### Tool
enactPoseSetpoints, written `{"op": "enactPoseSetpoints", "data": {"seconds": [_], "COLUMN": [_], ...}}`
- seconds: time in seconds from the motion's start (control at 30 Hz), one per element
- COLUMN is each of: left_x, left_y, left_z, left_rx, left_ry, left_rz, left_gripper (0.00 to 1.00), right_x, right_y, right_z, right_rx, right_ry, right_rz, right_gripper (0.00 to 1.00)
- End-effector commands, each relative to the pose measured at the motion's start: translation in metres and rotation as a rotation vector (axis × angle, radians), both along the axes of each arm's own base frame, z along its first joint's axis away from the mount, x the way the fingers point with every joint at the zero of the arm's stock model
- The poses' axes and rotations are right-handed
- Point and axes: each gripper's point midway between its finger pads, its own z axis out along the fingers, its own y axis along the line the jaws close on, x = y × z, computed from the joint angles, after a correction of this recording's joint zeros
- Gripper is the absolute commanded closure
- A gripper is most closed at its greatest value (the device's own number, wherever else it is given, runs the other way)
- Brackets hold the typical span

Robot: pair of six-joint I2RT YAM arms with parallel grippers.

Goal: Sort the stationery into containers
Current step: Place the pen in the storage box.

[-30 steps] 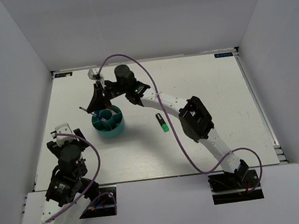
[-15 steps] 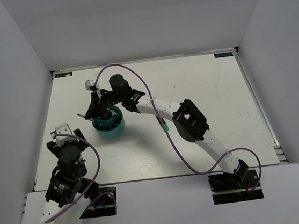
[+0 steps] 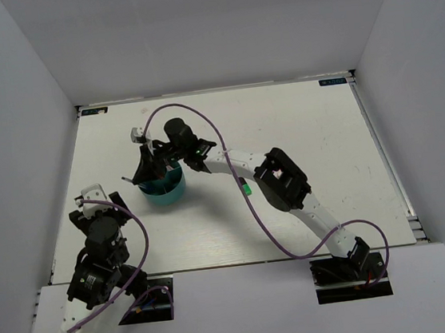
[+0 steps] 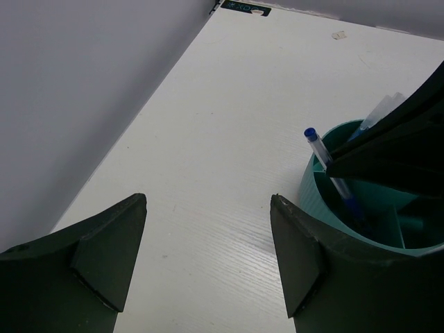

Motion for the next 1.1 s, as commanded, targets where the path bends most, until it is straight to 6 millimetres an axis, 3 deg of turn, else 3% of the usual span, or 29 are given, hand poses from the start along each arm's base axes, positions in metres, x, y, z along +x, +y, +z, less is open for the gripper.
{"op": "enactPoseSetpoints", "data": {"seconds": [0.0,0.07,0.2,0.3,0.83,1.07], "left_x": [0.0,0.0,0.0,0.001,0.0,0.0], "left_y": [0.0,0.0,0.0,0.0,0.002,0.003], "left_z": [0.003,0.003,0.001,0.001,0.0,0.0], "left_rx": [-0.009,-0.008,-0.007,-0.007,0.0,0.003], "left_ry": [-0.016,-0.016,-0.012,-0.014,-0.011,-0.012], "left_rz": [0.001,0.003,0.003,0.003,0.013,0.015], "left_gripper": [0.18,0.18,0.18,0.18,0.17,0.17], "right_x": [0.0,-0.002,0.0,-0.003,-0.011,-0.007], "right_y": [0.0,-0.001,-0.004,-0.007,-0.026,-0.033], "right_z": [0.013,0.015,0.02,0.024,0.052,0.055], "right_rx": [0.046,0.049,0.052,0.053,0.042,0.009], "right_ry": [-0.039,-0.044,-0.048,-0.054,-0.096,-0.137], "right_rz": [0.012,0.017,0.014,0.021,0.034,0.013], "right_gripper": [0.97,0.91,0.7,0.63,0.5,0.48]}}
